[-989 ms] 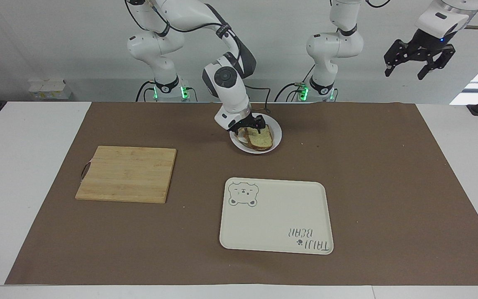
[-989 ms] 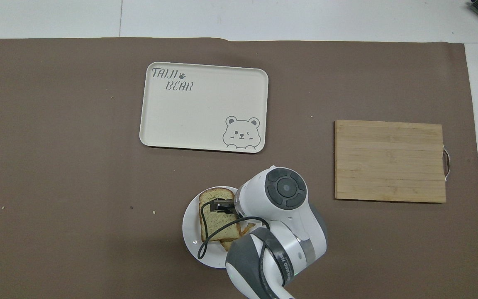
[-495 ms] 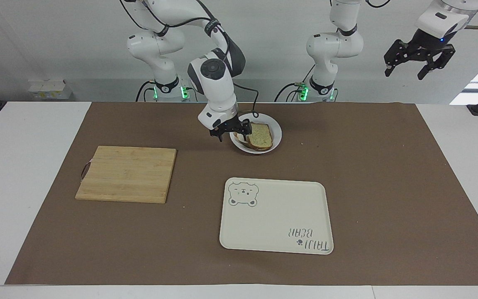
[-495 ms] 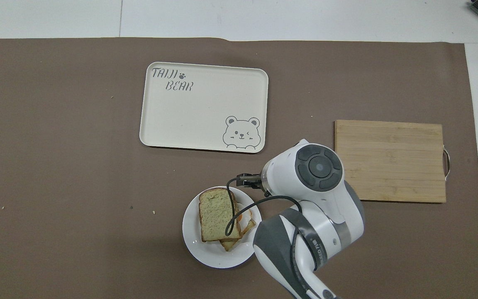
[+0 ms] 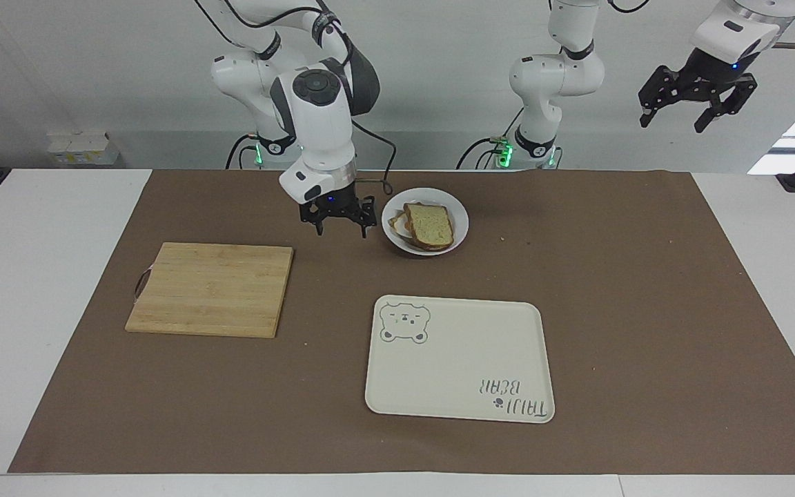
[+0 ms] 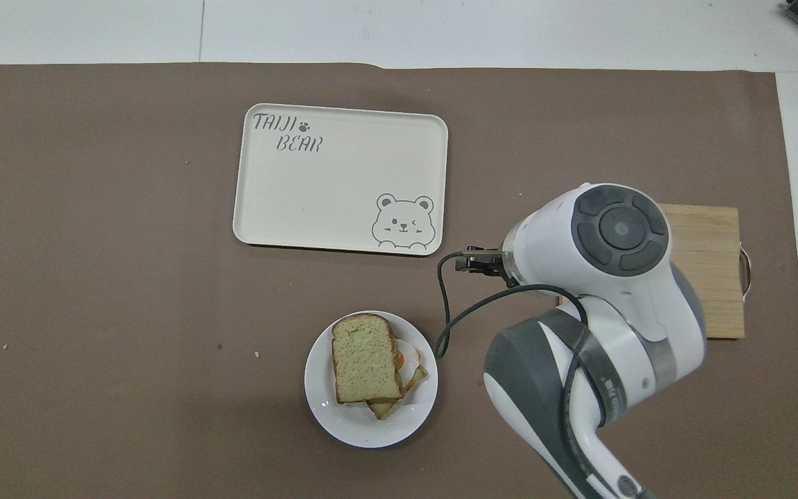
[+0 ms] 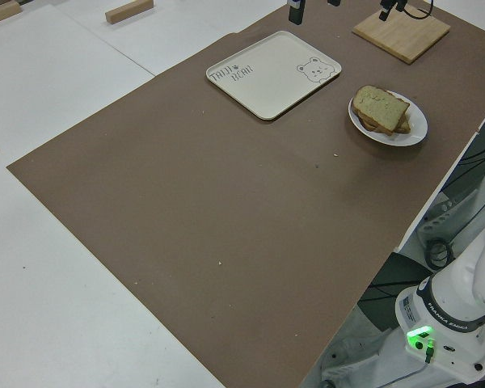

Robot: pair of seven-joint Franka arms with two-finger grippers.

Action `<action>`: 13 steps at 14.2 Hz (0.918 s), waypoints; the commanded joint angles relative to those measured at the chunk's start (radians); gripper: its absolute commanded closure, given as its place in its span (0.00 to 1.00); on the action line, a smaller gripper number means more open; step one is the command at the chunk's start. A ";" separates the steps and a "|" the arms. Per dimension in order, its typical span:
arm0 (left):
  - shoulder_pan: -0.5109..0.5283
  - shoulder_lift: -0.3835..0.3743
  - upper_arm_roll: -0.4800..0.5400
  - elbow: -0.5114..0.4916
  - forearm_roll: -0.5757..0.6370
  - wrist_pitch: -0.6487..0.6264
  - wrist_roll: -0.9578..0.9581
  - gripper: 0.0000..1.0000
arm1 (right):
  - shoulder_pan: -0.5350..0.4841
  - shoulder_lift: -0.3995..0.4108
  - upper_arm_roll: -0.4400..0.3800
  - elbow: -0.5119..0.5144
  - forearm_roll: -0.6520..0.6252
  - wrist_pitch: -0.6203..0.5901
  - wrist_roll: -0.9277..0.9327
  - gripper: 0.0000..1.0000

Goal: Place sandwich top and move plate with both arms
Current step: 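Open the right gripper and withdraw it past the cutting board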

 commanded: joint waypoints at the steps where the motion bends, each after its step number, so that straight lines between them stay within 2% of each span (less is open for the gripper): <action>1: -0.002 -0.022 0.005 -0.023 -0.011 0.003 -0.004 0.00 | -0.052 -0.026 0.010 0.062 -0.018 -0.071 -0.004 0.00; 7: -0.002 -0.022 0.005 -0.023 -0.011 0.003 -0.004 0.00 | -0.126 -0.143 -0.003 0.088 -0.002 -0.140 -0.018 0.00; 13: -0.002 -0.022 0.005 -0.023 -0.011 0.003 -0.004 0.00 | -0.126 -0.157 -0.098 0.171 -0.002 -0.260 -0.020 0.00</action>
